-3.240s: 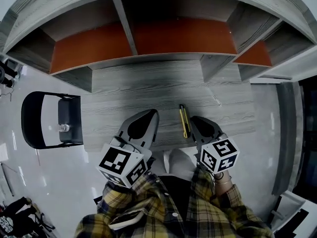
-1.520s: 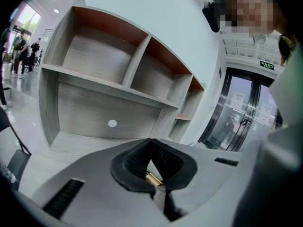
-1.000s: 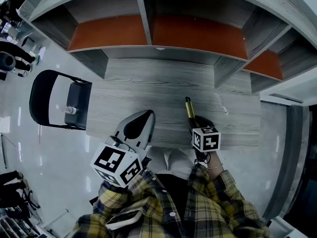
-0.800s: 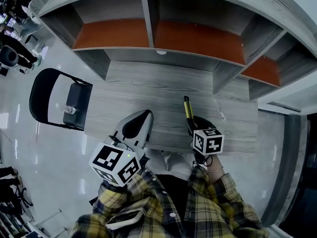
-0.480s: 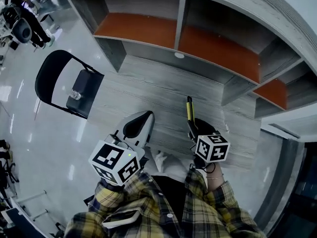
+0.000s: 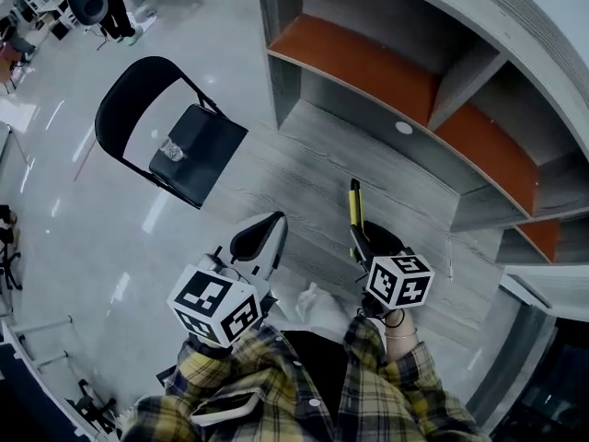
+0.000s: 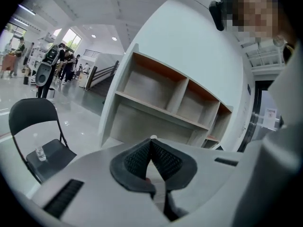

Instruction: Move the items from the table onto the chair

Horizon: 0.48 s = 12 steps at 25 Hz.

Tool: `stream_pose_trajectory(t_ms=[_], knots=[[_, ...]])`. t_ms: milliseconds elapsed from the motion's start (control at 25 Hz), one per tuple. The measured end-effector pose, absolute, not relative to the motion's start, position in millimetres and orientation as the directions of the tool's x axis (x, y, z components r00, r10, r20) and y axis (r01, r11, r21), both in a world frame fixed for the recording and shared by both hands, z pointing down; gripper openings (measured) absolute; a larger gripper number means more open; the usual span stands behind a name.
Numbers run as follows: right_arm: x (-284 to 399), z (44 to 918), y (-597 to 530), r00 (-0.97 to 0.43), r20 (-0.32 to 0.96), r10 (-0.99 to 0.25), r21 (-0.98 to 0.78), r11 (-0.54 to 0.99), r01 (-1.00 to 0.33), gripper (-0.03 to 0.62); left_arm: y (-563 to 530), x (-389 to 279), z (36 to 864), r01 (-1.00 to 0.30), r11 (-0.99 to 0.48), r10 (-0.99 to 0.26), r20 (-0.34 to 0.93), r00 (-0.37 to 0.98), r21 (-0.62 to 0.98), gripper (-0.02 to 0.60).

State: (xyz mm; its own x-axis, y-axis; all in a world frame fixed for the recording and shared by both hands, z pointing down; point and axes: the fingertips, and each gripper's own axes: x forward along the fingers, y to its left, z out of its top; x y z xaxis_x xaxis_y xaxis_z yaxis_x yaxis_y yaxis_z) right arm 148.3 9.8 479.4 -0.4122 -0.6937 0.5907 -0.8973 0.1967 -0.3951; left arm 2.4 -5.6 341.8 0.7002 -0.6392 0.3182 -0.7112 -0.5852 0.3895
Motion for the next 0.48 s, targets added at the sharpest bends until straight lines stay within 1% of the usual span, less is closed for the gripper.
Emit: stream_pose_trajectory(t_ms=[120, 320, 480], knots=[[106, 484, -13, -0.413, 0.595, -0.689, -0.399, 0.193, -0.896, 0.126, -27, -45, 346, -0.717, -0.572, -0.647, 0.319, 0.693, 0.397, 0.005], [44, 495, -60, -0.393, 0.611, -0.687, -0.417, 0.143, -0.898, 0.126, -72, -119, 353, -0.715, -0.57, -0.632, 0.341, 0.696, 0.405, 0.005], [-24, 493, -93, -0.398, 0.606, -0.689, -0.429, 0.14, -0.893, 0.126, -103, -185, 354, -0.717, -0.565, -0.631, 0.347, 0.694, 0.407, 0.005]])
